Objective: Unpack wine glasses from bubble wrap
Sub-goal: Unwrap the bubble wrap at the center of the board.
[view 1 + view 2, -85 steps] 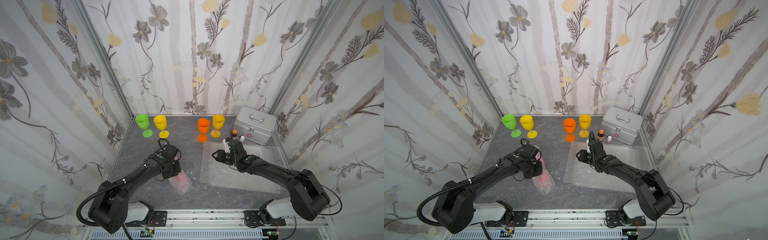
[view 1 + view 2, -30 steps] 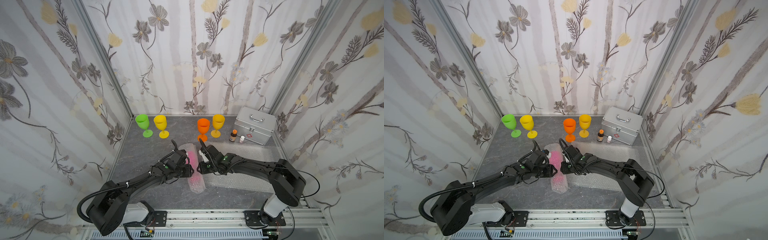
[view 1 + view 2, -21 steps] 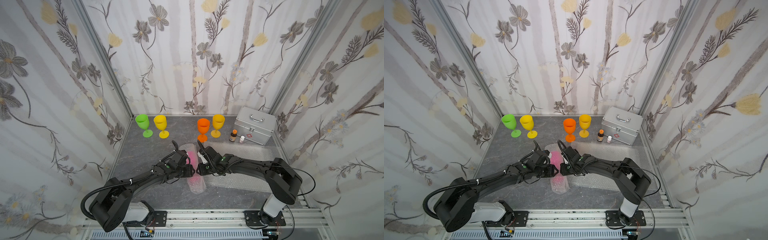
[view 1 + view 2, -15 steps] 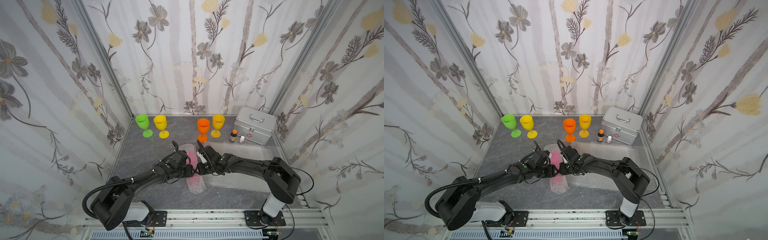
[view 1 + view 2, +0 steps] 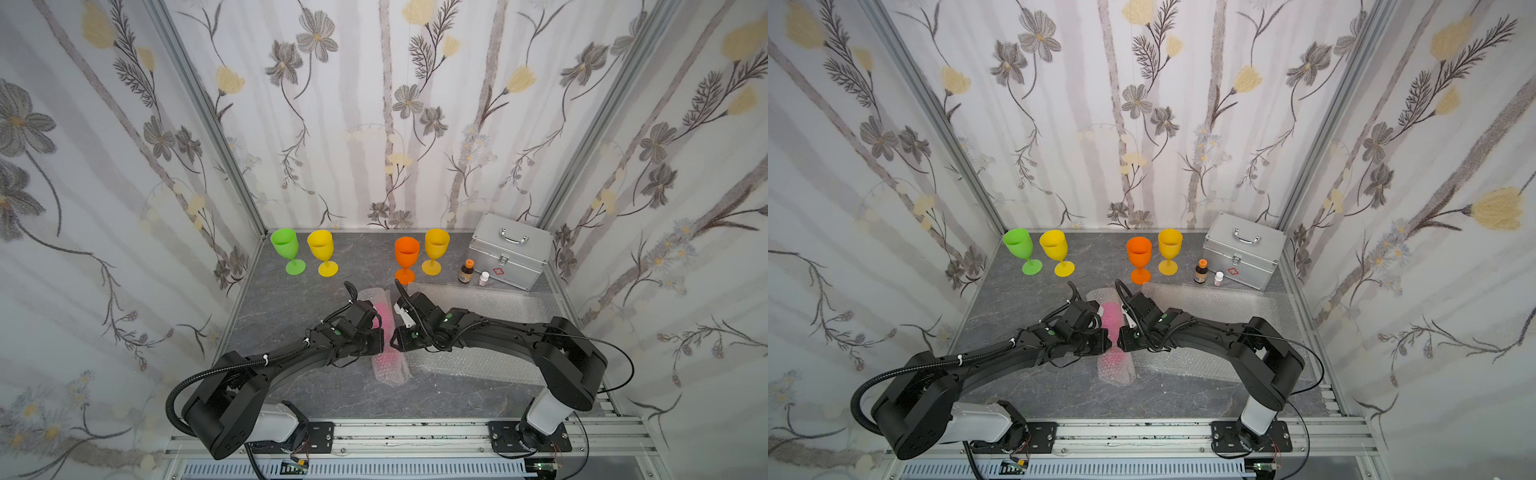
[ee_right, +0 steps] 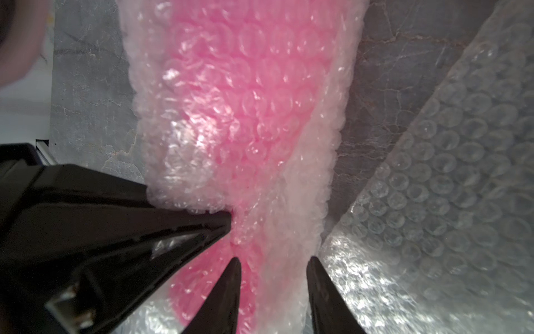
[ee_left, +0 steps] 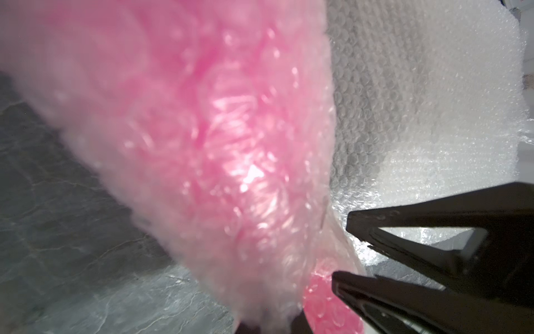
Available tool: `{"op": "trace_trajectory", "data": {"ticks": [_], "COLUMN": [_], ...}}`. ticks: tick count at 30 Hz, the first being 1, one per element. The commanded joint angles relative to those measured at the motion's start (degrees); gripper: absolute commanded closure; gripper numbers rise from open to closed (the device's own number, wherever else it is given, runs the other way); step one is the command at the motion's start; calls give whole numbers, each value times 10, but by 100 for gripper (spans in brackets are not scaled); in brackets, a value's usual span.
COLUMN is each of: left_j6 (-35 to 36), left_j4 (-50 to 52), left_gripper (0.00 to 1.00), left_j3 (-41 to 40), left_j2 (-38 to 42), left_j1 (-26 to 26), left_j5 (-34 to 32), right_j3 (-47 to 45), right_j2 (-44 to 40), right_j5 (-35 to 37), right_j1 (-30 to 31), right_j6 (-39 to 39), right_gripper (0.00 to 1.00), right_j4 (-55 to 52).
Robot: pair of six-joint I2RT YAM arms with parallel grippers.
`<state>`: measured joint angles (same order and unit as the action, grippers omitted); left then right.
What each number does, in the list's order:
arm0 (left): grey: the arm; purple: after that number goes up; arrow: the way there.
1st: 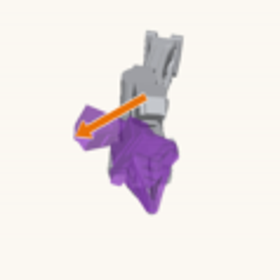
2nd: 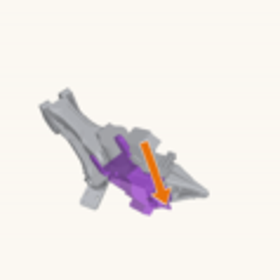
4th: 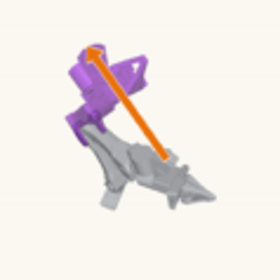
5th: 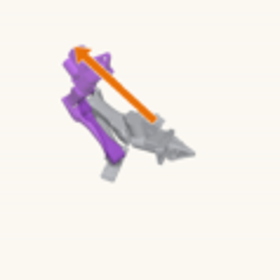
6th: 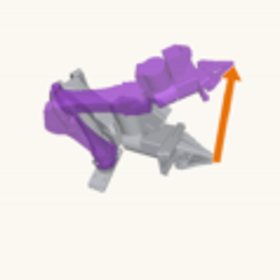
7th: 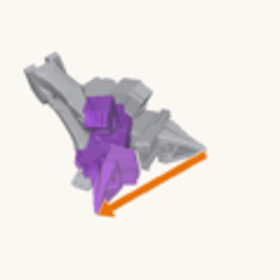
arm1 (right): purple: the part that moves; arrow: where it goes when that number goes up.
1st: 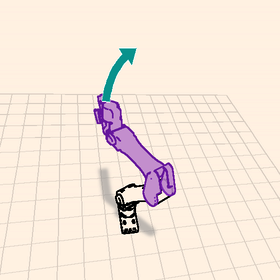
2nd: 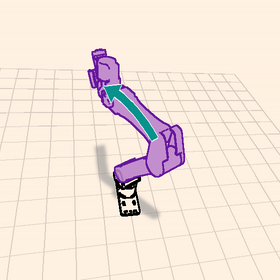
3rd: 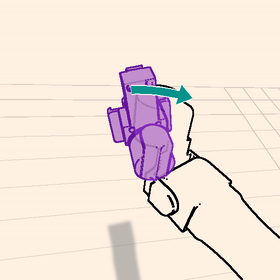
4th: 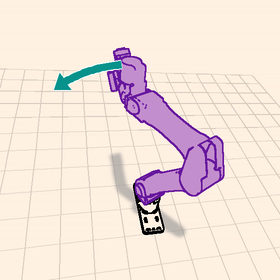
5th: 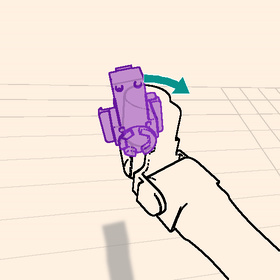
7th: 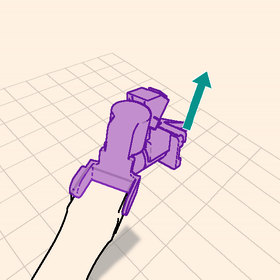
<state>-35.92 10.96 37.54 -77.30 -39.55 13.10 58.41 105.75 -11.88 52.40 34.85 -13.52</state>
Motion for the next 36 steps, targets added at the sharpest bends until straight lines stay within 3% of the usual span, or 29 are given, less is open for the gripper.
{"op": "trace_trajectory", "data": {"ticks": [1,14,24,36], "left_j6": [7,8,7,6], "left_j4": [6,5,-3,4], "left_gripper": [96,100,100,100], "left_j3": [3,2,9,25], "left_j2": [5,14,8,5], "left_j1": [0,0,0,0], "left_j5": [-13,-8,2,8], "right_j3": [-4,4,69,85], "right_j2": [0,-3,36,61], "right_j5": [9,55,60,84], "right_j1": [0,-2,5,9], "right_j6": [-7,4,-17,-24], "right_gripper": [61,67,66,65], "right_j4": [-1,-21,-33,-41]}}
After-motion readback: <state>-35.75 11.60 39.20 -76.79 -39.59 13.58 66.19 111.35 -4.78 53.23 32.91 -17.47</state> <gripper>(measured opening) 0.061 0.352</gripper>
